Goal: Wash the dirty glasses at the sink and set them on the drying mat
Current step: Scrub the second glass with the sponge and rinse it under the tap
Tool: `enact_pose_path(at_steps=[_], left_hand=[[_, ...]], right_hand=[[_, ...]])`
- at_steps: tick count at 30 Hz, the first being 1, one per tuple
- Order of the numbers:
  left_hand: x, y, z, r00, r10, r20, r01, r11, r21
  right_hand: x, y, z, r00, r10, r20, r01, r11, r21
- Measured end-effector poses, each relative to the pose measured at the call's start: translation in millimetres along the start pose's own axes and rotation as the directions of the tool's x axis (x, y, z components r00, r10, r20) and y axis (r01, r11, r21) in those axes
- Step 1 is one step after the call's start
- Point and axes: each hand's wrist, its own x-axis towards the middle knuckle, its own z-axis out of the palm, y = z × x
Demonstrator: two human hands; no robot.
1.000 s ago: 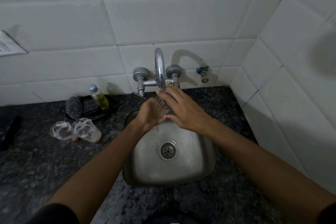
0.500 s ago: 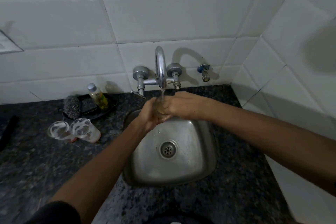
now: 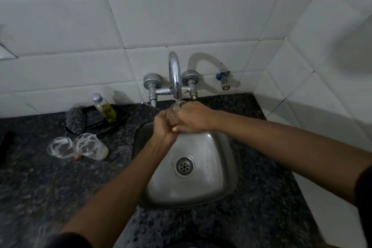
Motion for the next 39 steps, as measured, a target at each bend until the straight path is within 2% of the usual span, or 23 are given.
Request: enact_pose_path(at_steps=[2,5,6,7,9,11,13,14,15,17,20,22,23,25,27,29,30,31,33,34,35,36,39], left_hand=[[-1,2,-4,0.997,-0.067,0.046,0.066,0.998,0.019],[-4,16,1,0.987,-0.159,0.021,0.142,0.930,0.340],[-3,18,2,0.991,-0.131,0.014,0.118,0.926,0.358],[-3,18,4,0.995,-0.095,0.026,0.082,0.941,0.329],[-1,9,6,0.999,-0.013,0.032,0.007,0.985,0.170],[-1,-1,-2,0.999,0.004,0.045,-0.006,0.999,0.040],[-2,-1,-8,0.993,-0.052,0.102,0.045,0.997,0.069],[-3,3,-10,0.994,-0.068,0.091,0.053,0.986,0.156],[-2,10,-10,0.989,-0.097,0.108,0.068,0.966,0.248],[0,21,-9,0.986,-0.122,0.110,0.072,0.921,0.382],[-3,16,1,0.993,-0.058,0.105,0.031,0.970,0.241],[1,4,2,0.991,0.071,0.111,-0.081,0.993,0.085],[2,0,1,0.989,0.122,0.081,-0.125,0.992,0.023],[-2,-1,-4,0.990,0.102,0.097,-0.104,0.994,0.018],[0,7,-9,0.991,-0.006,0.132,-0.019,0.982,0.186],[-2,15,-5,0.986,-0.101,0.133,0.049,0.936,0.347],[-3,16,-2,0.985,-0.109,0.130,0.060,0.940,0.335],[-1,15,-1,0.991,-0.079,0.109,0.044,0.956,0.288],[2,6,-3,0.994,0.050,0.096,-0.060,0.994,0.097],[4,0,-5,0.991,0.100,0.088,-0.103,0.994,0.029],[2,-3,-7,0.990,0.119,0.078,-0.120,0.993,0.007],[2,-4,-10,0.990,0.103,0.098,-0.106,0.994,0.028],[5,10,-6,0.993,-0.079,0.093,0.053,0.966,0.251]], right_hand=[[-2,7,-6,0.995,-0.097,0.036,0.099,0.993,-0.070],[-1,18,-5,0.886,-0.464,0.002,0.448,0.854,-0.265],[0,18,-4,0.874,-0.485,-0.040,0.457,0.846,-0.275],[1,13,-6,0.894,-0.442,-0.073,0.412,0.876,-0.250],[4,3,-5,0.968,-0.222,-0.112,0.210,0.971,-0.113],[5,-1,-9,0.999,-0.054,0.004,0.054,0.998,0.024],[0,1,-14,0.988,-0.125,0.095,0.123,0.992,0.029],[-2,2,-14,0.971,-0.216,0.104,0.222,0.974,-0.054],[-1,1,-11,0.939,-0.339,0.063,0.344,0.924,-0.167],[1,3,-4,0.869,-0.494,-0.024,0.469,0.839,-0.276],[2,-5,-7,0.966,-0.247,-0.081,0.229,0.955,-0.187],[2,-8,-7,0.994,0.006,-0.109,-0.003,1.000,0.024],[3,-6,-6,0.992,0.069,-0.105,-0.061,0.995,0.073],[2,-1,-8,0.997,-0.042,-0.057,0.039,0.998,-0.043],[2,8,-3,0.953,-0.299,-0.038,0.277,0.918,-0.285],[3,8,7,0.914,-0.405,0.019,0.377,0.831,-0.410],[2,2,9,0.947,-0.319,0.031,0.303,0.858,-0.415],[1,-2,12,0.971,-0.236,-0.033,0.209,0.910,-0.359],[-1,-6,14,0.996,-0.016,-0.085,0.006,0.993,-0.120],[-2,-5,9,0.997,0.051,-0.050,-0.054,0.998,-0.045],[-3,-2,8,0.998,0.049,-0.050,-0.050,0.998,-0.027],[-6,-1,2,0.999,-0.010,-0.036,0.006,0.995,-0.100],[-6,3,-2,0.937,-0.334,-0.104,0.282,0.896,-0.343]])
